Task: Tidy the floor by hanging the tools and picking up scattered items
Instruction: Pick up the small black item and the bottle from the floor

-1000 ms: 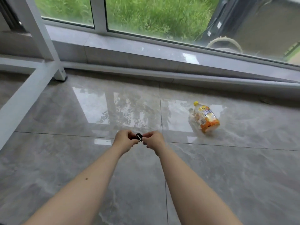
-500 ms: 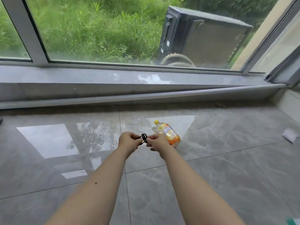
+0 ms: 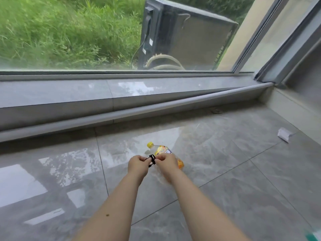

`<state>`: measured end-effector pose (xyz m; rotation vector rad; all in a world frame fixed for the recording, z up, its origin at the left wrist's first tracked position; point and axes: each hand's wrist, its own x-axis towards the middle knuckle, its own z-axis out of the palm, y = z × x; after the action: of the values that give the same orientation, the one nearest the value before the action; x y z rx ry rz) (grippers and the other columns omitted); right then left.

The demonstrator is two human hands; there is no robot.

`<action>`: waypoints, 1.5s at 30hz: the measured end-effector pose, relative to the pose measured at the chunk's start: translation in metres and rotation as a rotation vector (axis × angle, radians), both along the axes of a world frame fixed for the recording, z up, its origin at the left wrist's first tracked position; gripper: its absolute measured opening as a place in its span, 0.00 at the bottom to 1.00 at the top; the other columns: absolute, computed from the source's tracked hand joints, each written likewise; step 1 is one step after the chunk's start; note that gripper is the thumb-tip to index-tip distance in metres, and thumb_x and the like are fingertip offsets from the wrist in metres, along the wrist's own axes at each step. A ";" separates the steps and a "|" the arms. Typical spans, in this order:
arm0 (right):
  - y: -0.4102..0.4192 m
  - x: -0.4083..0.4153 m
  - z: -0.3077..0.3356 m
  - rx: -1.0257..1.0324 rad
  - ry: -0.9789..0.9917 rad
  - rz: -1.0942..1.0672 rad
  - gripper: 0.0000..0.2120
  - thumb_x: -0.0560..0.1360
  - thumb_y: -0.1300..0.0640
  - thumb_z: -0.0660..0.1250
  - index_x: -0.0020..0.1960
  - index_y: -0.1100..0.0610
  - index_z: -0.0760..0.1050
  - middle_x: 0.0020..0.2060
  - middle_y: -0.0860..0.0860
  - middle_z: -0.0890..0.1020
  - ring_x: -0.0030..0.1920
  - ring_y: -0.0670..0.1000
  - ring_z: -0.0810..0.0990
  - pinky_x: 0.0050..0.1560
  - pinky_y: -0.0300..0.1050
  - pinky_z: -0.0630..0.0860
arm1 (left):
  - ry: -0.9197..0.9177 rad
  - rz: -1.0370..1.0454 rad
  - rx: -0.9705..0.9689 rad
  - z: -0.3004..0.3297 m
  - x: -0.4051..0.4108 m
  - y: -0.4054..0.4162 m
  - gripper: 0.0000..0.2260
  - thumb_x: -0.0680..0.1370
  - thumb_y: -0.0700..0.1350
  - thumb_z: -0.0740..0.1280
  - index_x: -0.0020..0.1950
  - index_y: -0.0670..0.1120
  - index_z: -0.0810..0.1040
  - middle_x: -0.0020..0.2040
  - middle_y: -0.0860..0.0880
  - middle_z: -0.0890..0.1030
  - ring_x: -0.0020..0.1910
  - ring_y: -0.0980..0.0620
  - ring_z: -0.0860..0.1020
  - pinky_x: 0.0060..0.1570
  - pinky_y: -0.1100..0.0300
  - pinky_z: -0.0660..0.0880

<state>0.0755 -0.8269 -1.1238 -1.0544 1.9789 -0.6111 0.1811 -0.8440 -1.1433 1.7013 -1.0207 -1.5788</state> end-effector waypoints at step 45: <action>0.095 0.027 0.201 0.285 -0.337 -0.327 0.19 0.77 0.51 0.62 0.63 0.58 0.62 0.63 0.58 0.74 0.61 0.58 0.77 0.64 0.55 0.75 | 0.087 0.004 0.300 0.196 0.036 0.086 0.16 0.83 0.46 0.53 0.41 0.42 0.75 0.40 0.44 0.78 0.33 0.49 0.74 0.35 0.61 0.68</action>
<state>0.1022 -0.7320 -0.9228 -0.4252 1.8774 -0.6100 0.2167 -0.7584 -0.9475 1.8066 -0.7661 -1.8612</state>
